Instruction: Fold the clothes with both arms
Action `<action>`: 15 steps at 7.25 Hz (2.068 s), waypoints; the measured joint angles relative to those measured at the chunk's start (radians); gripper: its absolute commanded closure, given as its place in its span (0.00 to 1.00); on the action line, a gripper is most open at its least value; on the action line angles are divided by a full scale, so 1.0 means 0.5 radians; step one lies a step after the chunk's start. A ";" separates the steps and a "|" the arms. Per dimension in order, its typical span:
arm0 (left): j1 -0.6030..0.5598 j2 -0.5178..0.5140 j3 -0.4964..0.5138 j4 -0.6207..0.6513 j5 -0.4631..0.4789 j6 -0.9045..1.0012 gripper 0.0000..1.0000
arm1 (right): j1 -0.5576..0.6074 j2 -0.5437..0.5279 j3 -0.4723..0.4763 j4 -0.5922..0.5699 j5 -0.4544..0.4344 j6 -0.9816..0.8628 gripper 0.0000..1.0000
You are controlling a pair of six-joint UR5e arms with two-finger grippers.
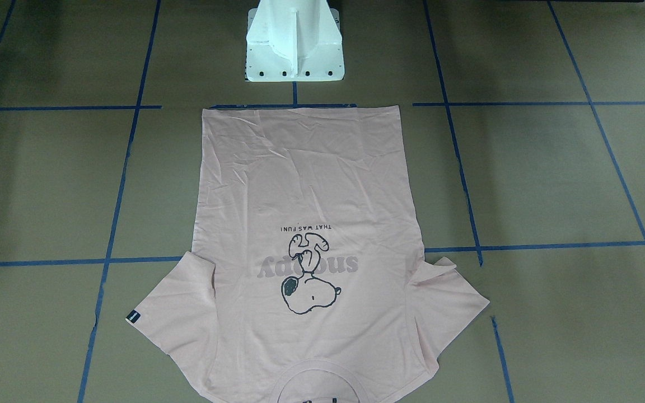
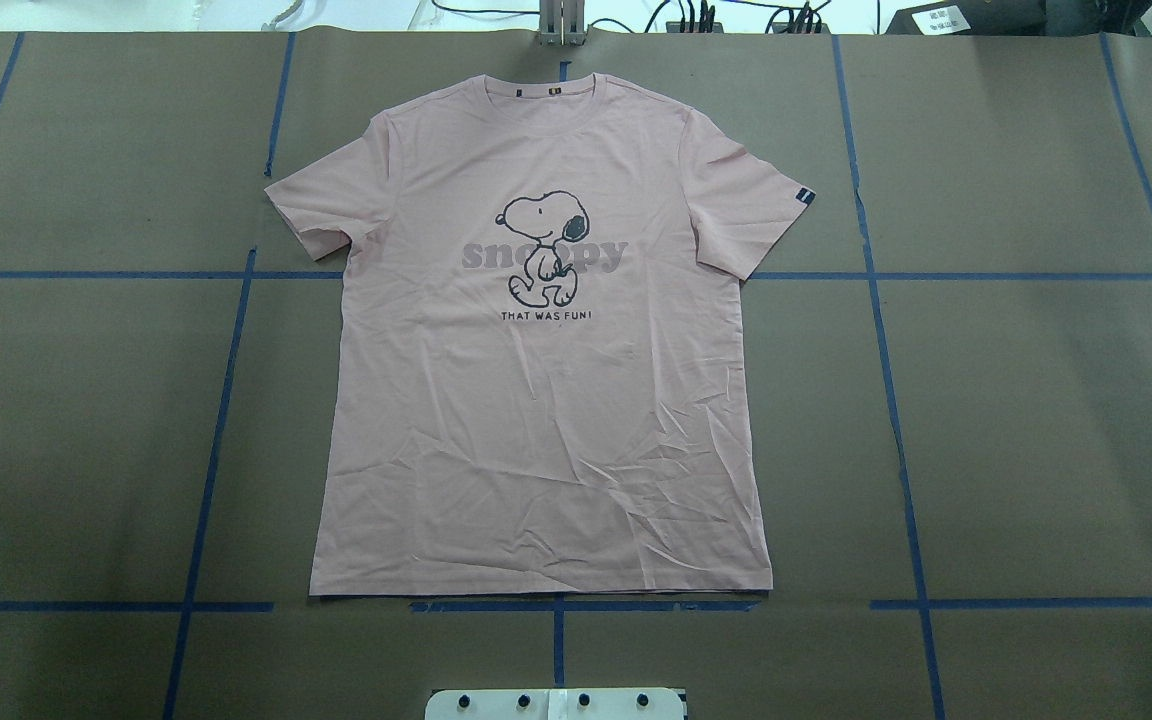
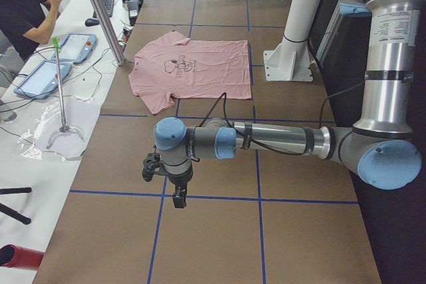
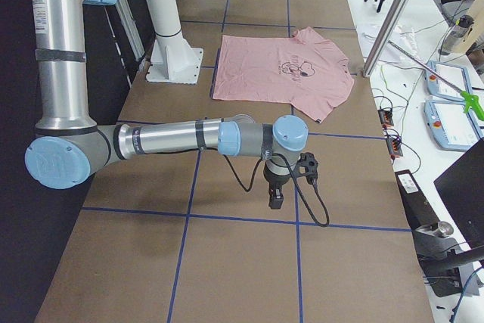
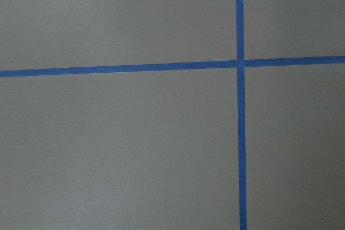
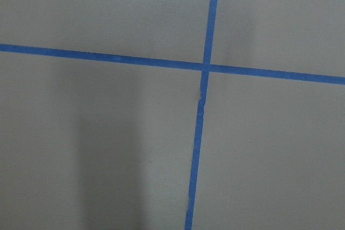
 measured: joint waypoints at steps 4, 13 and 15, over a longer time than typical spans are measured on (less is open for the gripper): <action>0.008 -0.044 0.006 -0.114 -0.002 -0.004 0.00 | 0.000 0.039 0.011 0.008 0.008 0.025 0.00; 0.438 -0.466 0.131 -0.905 -0.184 -0.207 0.00 | -0.820 1.018 -0.776 1.207 -0.142 1.452 0.00; 0.554 -0.542 0.163 -0.926 -0.129 -0.398 0.00 | -1.072 1.160 -1.036 1.444 -0.432 1.714 0.00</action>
